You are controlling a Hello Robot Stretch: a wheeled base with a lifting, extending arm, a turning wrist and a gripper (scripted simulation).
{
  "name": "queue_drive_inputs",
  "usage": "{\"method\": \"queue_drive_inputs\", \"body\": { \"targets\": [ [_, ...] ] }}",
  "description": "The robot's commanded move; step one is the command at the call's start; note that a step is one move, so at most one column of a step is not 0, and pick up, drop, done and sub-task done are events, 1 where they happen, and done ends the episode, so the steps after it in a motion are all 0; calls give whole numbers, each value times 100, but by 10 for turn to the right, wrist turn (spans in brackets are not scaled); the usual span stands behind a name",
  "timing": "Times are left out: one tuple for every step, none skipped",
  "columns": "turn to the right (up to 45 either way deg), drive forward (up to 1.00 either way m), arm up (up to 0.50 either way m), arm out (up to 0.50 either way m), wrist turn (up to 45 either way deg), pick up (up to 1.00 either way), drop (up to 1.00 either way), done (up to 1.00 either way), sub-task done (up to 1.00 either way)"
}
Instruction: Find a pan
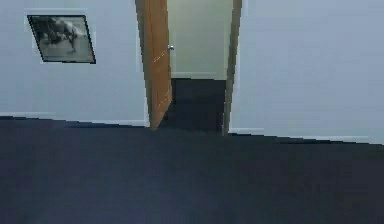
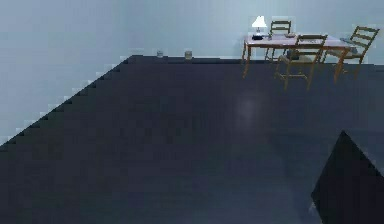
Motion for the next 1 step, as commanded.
{"method": "queue_drive_inputs", "body": {
  "targets": [
    [0,100,0,0,0,0,0,0,0]
  ]
}}
